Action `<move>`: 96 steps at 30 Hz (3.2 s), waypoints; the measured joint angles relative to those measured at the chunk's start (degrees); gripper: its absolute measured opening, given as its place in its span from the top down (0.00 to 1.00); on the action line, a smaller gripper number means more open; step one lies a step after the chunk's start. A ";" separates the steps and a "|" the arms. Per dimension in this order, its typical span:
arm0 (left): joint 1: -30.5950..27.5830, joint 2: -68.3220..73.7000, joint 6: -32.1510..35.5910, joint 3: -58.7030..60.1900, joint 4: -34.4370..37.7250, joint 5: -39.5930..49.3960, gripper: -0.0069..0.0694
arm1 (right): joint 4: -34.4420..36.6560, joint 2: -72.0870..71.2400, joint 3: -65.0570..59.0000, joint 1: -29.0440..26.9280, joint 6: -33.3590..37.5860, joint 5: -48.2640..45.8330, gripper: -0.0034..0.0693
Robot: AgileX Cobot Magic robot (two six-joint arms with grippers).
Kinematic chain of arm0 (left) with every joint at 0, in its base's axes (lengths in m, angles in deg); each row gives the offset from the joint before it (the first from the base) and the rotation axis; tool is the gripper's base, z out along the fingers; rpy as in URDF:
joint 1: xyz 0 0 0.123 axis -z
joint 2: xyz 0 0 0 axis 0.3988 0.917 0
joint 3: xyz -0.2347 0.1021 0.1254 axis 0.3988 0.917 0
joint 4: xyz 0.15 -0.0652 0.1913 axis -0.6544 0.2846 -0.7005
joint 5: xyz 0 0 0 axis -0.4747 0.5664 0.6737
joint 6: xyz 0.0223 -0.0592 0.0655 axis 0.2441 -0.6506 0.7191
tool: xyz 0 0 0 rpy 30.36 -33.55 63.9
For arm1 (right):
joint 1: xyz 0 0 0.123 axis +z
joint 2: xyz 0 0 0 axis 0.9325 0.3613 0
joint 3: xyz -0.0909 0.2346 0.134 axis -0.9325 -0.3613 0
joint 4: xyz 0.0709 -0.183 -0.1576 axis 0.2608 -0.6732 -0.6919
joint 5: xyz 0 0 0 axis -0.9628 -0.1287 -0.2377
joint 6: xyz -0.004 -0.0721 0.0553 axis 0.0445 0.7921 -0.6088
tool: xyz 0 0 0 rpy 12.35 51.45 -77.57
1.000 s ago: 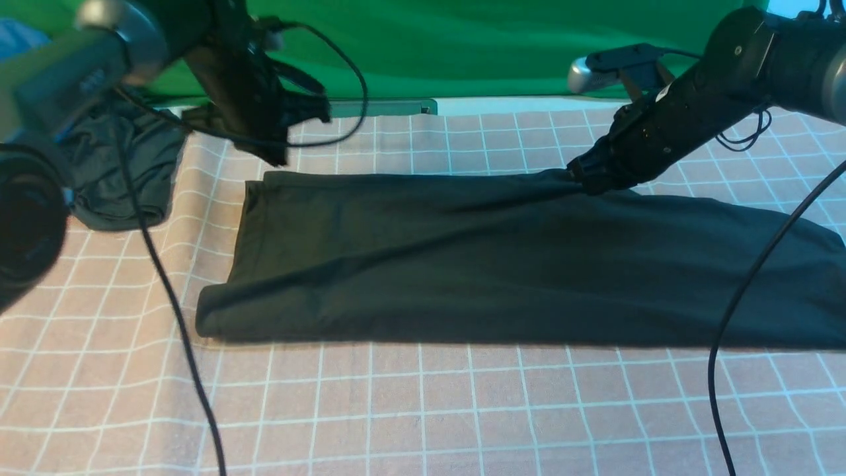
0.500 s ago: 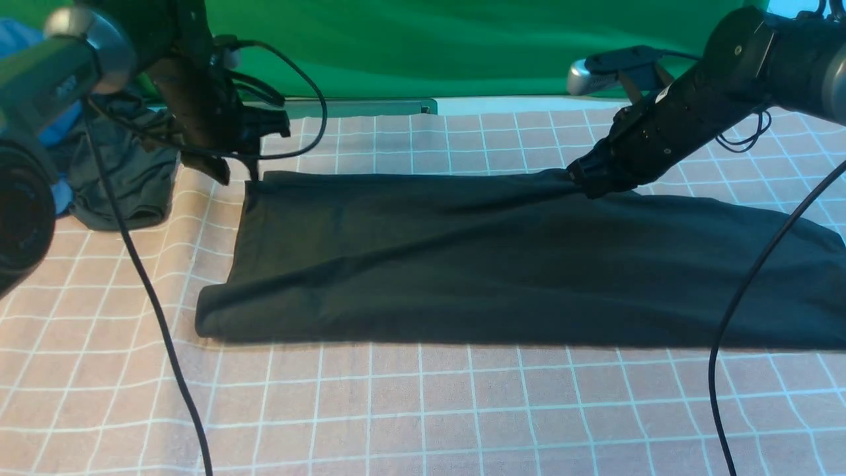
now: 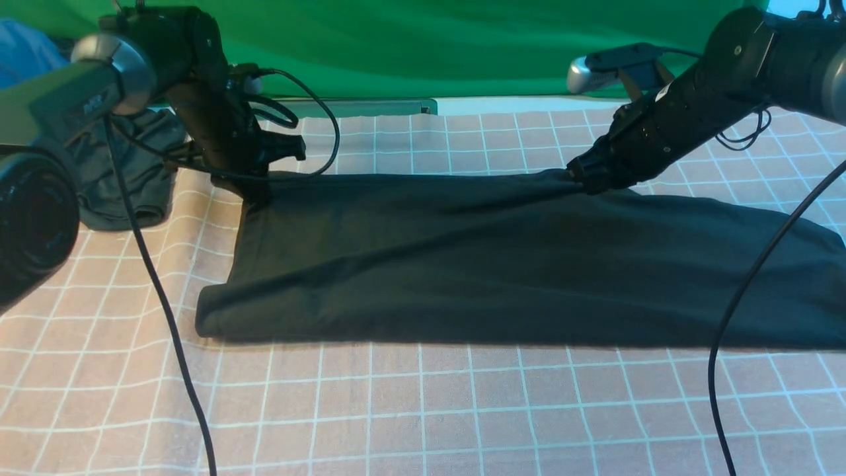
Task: Fold a long-sleeved shirt over a pink coffee tablecloth.
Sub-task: 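Pull the folded dark garment lengthwise by its ends to straighten it flat on the table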
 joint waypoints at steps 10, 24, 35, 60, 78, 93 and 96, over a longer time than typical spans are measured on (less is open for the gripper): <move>0.00 -5.27 -3.81 0.00 -0.24 -3.01 0.87 | -4.82 0.00 0.00 0.00 -0.46 5.58 0.83; -0.30 -3.24 -9.06 0.00 -2.45 -7.97 0.86 | -5.71 0.36 0.00 0.00 -0.88 11.47 0.66; -0.54 -4.38 -10.14 0.05 -6.26 -15.02 0.54 | -5.74 3.39 0.00 0.00 -0.88 11.69 0.46; 10.25 -10.02 -5.29 21.90 10.70 -7.64 0.90 | -2.99 8.92 1.57 -1.46 -1.15 17.53 0.90; 10.25 -28.07 -5.18 39.99 9.32 -17.14 0.90 | -10.26 -9.40 0.26 -23.50 -6.83 -29.95 0.90; 10.31 -27.41 -6.72 50.32 9.42 -25.96 0.89 | -13.86 -10.16 -13.03 -29.51 -13.71 -17.09 0.21; 10.31 -29.45 -6.72 50.77 8.71 -25.23 0.89 | -14.78 -10.01 -13.09 -29.51 -14.77 -16.66 0.16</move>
